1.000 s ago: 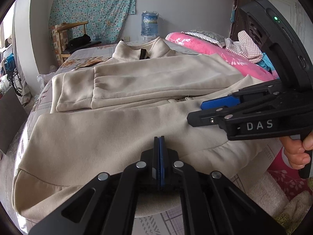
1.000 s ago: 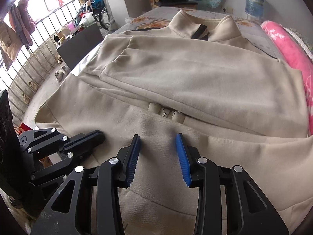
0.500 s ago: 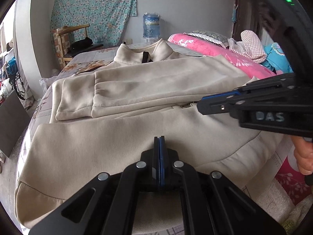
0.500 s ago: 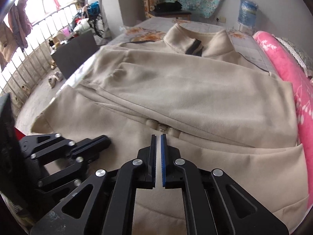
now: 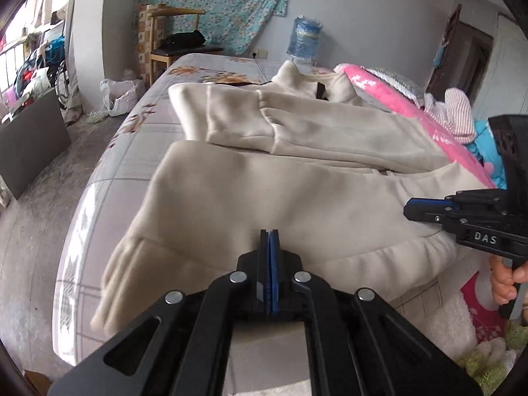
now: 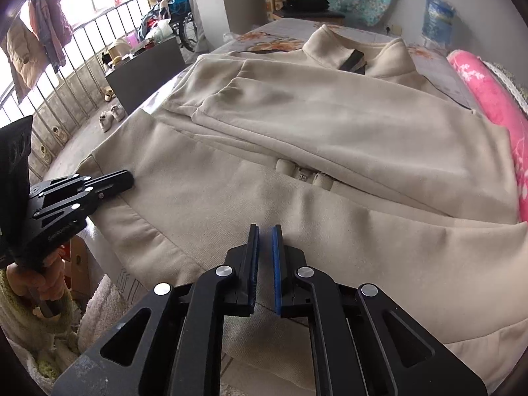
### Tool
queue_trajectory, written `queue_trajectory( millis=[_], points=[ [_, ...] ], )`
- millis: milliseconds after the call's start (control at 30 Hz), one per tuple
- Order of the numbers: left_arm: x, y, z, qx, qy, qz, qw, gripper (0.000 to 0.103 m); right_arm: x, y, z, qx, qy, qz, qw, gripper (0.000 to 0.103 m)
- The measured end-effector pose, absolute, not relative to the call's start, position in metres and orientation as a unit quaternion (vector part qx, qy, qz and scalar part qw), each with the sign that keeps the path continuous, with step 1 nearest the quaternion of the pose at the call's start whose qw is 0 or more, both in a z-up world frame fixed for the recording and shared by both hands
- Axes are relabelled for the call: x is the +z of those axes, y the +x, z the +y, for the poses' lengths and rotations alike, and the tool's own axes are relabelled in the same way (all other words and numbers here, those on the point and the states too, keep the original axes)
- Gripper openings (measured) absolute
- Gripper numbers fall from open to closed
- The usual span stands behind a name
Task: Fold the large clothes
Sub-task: 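Move both open tools over the folded jacket toward the collar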
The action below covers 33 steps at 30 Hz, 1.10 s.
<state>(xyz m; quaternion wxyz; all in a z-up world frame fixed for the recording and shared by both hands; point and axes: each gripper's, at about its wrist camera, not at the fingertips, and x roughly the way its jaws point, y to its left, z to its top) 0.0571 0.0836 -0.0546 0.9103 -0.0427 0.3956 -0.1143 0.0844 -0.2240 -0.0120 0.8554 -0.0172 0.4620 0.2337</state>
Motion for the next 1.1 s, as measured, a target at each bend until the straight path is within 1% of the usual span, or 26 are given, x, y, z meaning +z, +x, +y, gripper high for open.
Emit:
queue_trajectory(
  millis=[33, 100, 133, 200, 233, 267, 300, 333, 433, 500, 533, 567, 633, 667, 700, 733, 767, 800, 833, 867, 900, 967, 1033, 1100],
  points=[
    [-0.053, 0.052, 0.093, -0.106, -0.041, 0.395, 0.911, 0.004, -0.012, 0.085, -0.224, 0.235, -0.017, 0.462, 0.855, 0.005],
    [-0.051, 0.044, 0.108, -0.046, 0.002, 0.394, 0.918, 0.003, -0.012, 0.085, -0.225, 0.235, -0.015, 0.461, 0.856, 0.006],
    [-0.051, 0.042, 0.118, -0.03, 0.008, 0.393, 0.919, 0.003, -0.013, 0.085, -0.225, 0.235, -0.013, 0.459, 0.857, 0.006],
    [-0.049, 0.038, 0.141, -0.043, -0.049, 0.397, 0.915, 0.003, -0.014, 0.085, -0.226, 0.237, -0.007, 0.457, 0.858, 0.006],
    [-0.046, 0.036, 0.146, -0.041, -0.062, 0.393, 0.917, 0.003, -0.014, 0.086, -0.227, 0.237, -0.003, 0.458, 0.857, 0.006],
    [-0.041, 0.034, 0.142, -0.031, -0.046, 0.385, 0.921, 0.003, -0.013, 0.086, -0.228, 0.237, 0.001, 0.459, 0.856, 0.008],
    [-0.038, 0.033, 0.137, -0.023, -0.025, 0.379, 0.925, 0.003, -0.01, 0.083, -0.229, 0.24, 0.004, 0.457, 0.857, 0.013],
    [-0.035, 0.033, 0.131, -0.023, -0.012, 0.376, 0.926, 0.003, -0.004, 0.079, -0.228, 0.25, 0.007, 0.448, 0.858, 0.014],
    [-0.031, 0.038, 0.124, -0.045, -0.027, 0.369, 0.928, 0.003, 0.011, 0.06, -0.223, 0.301, 0.005, 0.418, 0.857, 0.017],
    [-0.032, 0.048, 0.12, -0.052, -0.034, 0.375, 0.925, 0.003, 0.011, 0.051, -0.216, 0.317, -0.013, 0.412, 0.854, 0.026],
    [-0.034, 0.054, 0.117, -0.051, -0.037, 0.381, 0.922, 0.003, 0.006, 0.049, -0.213, 0.314, -0.027, 0.414, 0.854, 0.029],
    [-0.036, 0.06, 0.115, -0.048, -0.041, 0.389, 0.919, 0.003, -0.002, 0.049, -0.211, 0.302, -0.042, 0.424, 0.853, 0.034],
    [-0.037, 0.069, 0.112, -0.044, -0.053, 0.404, 0.912, 0.003, -0.011, 0.051, -0.212, 0.297, -0.044, 0.432, 0.85, 0.034],
    [-0.035, 0.072, 0.111, -0.046, -0.06, 0.407, 0.91, 0.003, -0.009, 0.051, -0.215, 0.298, -0.038, 0.433, 0.85, 0.036],
    [-0.032, 0.075, 0.11, -0.049, -0.067, 0.408, 0.909, 0.005, -0.004, 0.051, -0.218, 0.297, -0.035, 0.434, 0.85, 0.045],
    [-0.027, 0.078, 0.11, -0.051, -0.071, 0.409, 0.909, 0.011, 0.001, 0.051, -0.223, 0.29, -0.033, 0.43, 0.854, 0.051],
    [-0.023, 0.082, 0.109, -0.054, -0.072, 0.409, 0.908, 0.017, 0.006, 0.051, -0.229, 0.283, -0.031, 0.424, 0.86, 0.062],
    [-0.018, 0.087, 0.107, -0.054, -0.069, 0.411, 0.908, 0.021, 0.012, 0.053, -0.236, 0.28, -0.027, 0.421, 0.862, 0.064],
    [-0.013, 0.093, 0.105, -0.051, -0.063, 0.414, 0.907, 0.029, 0.016, 0.056, -0.243, 0.276, -0.024, 0.423, 0.863, 0.065],
    [-0.006, 0.1, 0.103, -0.047, -0.057, 0.417, 0.906, 0.037, 0.02, 0.061, -0.249, 0.268, -0.023, 0.428, 0.863, 0.068],
    [0.0, 0.108, 0.1, -0.046, -0.053, 0.421, 0.904, 0.041, 0.024, 0.067, -0.256, 0.26, -0.021, 0.434, 0.863, 0.073],
    [0.011, 0.125, 0.094, -0.046, -0.048, 0.43, 0.9, 0.057, 0.033, 0.081, -0.27, 0.247, -0.012, 0.446, 0.86, 0.078],
    [0.019, 0.142, 0.083, -0.038, -0.024, 0.437, 0.899, 0.064, 0.041, 0.097, -0.284, 0.23, 0.0, 0.455, 0.86, 0.08],
    [0.023, 0.159, 0.065, -0.034, 0.009, 0.438, 0.898, 0.072, 0.046, 0.111, -0.295, 0.213, 0.006, 0.456, 0.864, 0.085]
  ],
)
